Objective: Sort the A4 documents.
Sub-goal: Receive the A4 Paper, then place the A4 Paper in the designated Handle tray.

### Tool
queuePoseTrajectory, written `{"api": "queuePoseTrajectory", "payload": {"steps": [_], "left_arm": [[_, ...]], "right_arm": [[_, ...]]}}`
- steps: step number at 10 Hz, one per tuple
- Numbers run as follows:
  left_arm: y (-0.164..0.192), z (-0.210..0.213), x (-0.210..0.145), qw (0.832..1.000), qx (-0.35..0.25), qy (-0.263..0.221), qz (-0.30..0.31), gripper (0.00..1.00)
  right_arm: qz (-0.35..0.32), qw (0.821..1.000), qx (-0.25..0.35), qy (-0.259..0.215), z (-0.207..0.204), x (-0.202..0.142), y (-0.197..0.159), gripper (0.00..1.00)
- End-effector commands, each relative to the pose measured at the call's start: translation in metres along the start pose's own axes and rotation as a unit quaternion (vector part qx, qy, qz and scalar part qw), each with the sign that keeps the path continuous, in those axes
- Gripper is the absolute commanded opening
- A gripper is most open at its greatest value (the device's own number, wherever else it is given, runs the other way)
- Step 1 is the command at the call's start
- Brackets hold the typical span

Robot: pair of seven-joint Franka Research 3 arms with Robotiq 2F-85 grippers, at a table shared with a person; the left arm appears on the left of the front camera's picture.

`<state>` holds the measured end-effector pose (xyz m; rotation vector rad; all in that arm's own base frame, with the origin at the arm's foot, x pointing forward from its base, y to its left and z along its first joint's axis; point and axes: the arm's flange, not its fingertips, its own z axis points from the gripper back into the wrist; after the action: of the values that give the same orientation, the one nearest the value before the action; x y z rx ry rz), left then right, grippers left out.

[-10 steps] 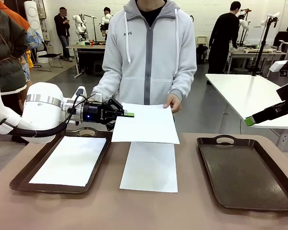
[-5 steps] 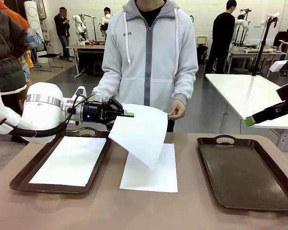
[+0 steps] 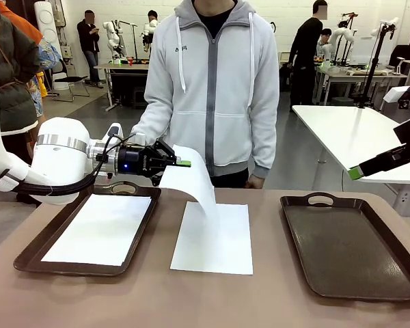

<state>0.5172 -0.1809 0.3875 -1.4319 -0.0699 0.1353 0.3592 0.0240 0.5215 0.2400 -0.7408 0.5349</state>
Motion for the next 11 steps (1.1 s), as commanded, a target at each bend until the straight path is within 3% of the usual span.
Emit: {"api": "queuePoseTrajectory", "payload": {"steps": [1,9,10,11], "left_arm": [[-0.001,-0.001,0.0,1.0,-0.005,-0.006,-0.001,0.0],[-0.001,-0.001,0.0,1.0,-0.005,-0.006,-0.001,0.0],[0.0,0.0,0.0,1.0,0.0,0.0,0.0,0.01],[-0.011,0.004,-0.001,0.998,0.039,0.035,-0.042,0.01]], "right_arm": [[0.0,1.0,0.003,0.0,-0.001,0.0,0.0,1.0],[0.0,1.0,0.003,0.0,-0.001,0.0,0.0,1.0],[0.0,1.0,0.003,0.0,-0.001,0.0,0.0,1.0],[0.0,1.0,0.003,0.0,-0.001,0.0,0.0,1.0]]}}
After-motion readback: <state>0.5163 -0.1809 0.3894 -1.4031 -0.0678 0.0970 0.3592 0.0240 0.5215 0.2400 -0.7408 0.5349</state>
